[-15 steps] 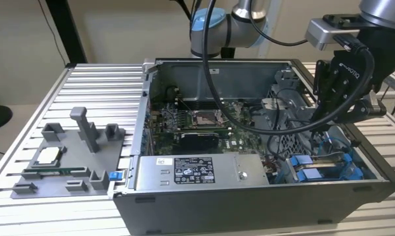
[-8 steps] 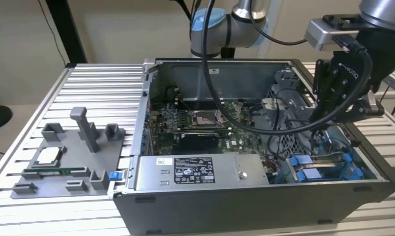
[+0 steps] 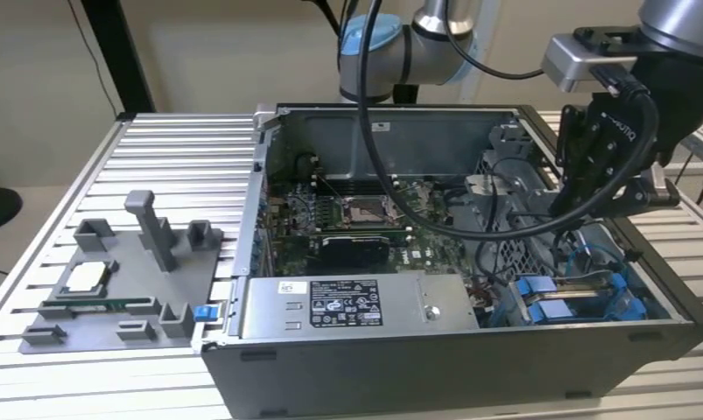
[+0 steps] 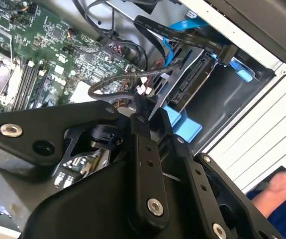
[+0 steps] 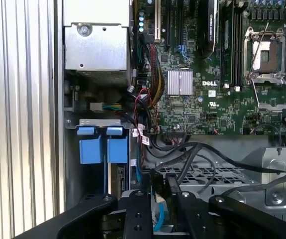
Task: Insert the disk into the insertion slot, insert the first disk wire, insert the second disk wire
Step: 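Insert the disk into the insertion slot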
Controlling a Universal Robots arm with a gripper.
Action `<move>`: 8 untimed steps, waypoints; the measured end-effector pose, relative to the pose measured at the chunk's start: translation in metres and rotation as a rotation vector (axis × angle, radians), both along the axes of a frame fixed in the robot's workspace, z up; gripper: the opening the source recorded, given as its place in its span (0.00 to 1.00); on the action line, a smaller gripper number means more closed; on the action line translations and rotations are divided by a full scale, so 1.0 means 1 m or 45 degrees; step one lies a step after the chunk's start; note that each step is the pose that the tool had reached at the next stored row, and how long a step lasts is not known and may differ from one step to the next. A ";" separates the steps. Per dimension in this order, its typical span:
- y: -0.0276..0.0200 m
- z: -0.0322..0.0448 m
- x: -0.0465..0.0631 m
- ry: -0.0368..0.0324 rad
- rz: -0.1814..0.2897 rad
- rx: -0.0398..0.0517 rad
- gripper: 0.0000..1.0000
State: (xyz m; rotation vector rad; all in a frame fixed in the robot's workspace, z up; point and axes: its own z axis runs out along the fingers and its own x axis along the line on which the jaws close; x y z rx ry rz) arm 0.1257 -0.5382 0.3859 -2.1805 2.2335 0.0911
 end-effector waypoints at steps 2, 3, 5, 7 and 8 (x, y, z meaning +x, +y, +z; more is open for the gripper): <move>0.0000 -0.0003 0.000 -0.0001 -0.001 0.006 0.00; 0.0000 -0.0003 0.000 -0.0001 -0.001 0.008 0.00; -0.0010 -0.0005 0.000 -0.0001 -0.001 0.009 0.00; -0.0064 -0.0010 0.000 -0.0002 -0.001 0.009 0.00; -0.0105 -0.0017 0.000 -0.0002 -0.001 0.009 0.00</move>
